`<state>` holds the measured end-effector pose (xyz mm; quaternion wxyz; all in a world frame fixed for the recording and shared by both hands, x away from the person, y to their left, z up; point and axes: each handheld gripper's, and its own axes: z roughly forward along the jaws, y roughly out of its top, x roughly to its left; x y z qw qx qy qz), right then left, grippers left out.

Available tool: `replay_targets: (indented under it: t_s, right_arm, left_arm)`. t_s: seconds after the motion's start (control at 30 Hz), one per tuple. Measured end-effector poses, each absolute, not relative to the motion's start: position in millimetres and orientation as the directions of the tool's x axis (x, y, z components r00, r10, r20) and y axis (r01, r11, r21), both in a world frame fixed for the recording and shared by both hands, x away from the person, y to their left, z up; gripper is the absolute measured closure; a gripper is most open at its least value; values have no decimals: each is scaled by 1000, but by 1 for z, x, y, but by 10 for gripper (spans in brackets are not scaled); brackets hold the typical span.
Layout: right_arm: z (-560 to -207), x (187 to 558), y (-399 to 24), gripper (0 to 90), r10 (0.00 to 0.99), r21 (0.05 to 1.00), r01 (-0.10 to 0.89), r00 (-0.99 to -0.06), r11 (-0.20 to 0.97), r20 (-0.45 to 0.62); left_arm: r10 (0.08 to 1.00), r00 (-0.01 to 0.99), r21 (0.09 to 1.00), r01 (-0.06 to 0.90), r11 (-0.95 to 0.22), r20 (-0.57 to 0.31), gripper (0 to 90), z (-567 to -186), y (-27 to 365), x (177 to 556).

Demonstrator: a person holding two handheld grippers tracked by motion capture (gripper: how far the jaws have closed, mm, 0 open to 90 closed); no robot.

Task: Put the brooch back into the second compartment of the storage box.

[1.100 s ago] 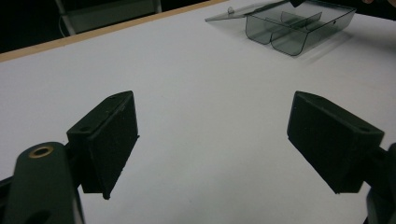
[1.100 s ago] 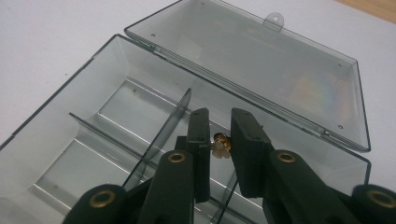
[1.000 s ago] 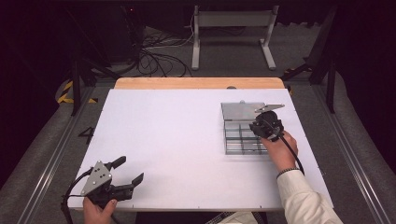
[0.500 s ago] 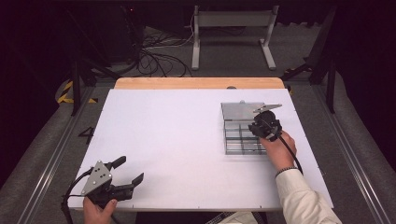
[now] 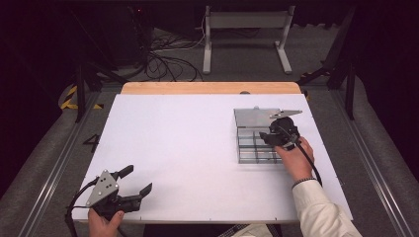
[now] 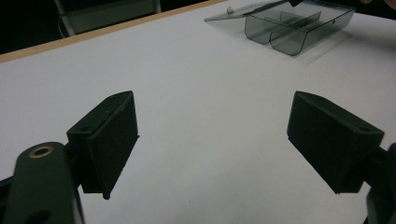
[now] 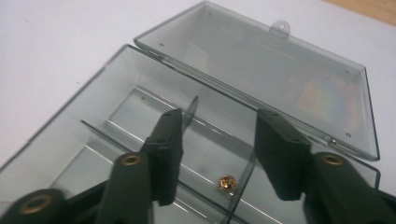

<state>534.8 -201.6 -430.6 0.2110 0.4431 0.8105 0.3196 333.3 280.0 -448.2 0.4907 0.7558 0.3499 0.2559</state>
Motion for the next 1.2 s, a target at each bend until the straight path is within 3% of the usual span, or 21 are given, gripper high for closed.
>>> replay_targets:
  t_s: [0.07,0.3,0.87,1.2]
  right_arm:
    - [-427,530,-201,410,851,723,558,-520,408,-79]
    - [-413,513,-199,288,816,776,485,-574,404,-66]
    - [-395,483,-207,180,760,814,413,-647,409,-53]
    - [-391,470,-215,36,732,831,406,-681,381,-2]
  left_arm:
    - [780,624,921,280,-273,41,168,-448,280,333]
    - [778,626,921,276,-276,46,168,-448,280,333]
    - [778,627,921,278,-273,41,168,-448,279,333]
    - [778,628,921,278,-271,40,168,-448,278,333]
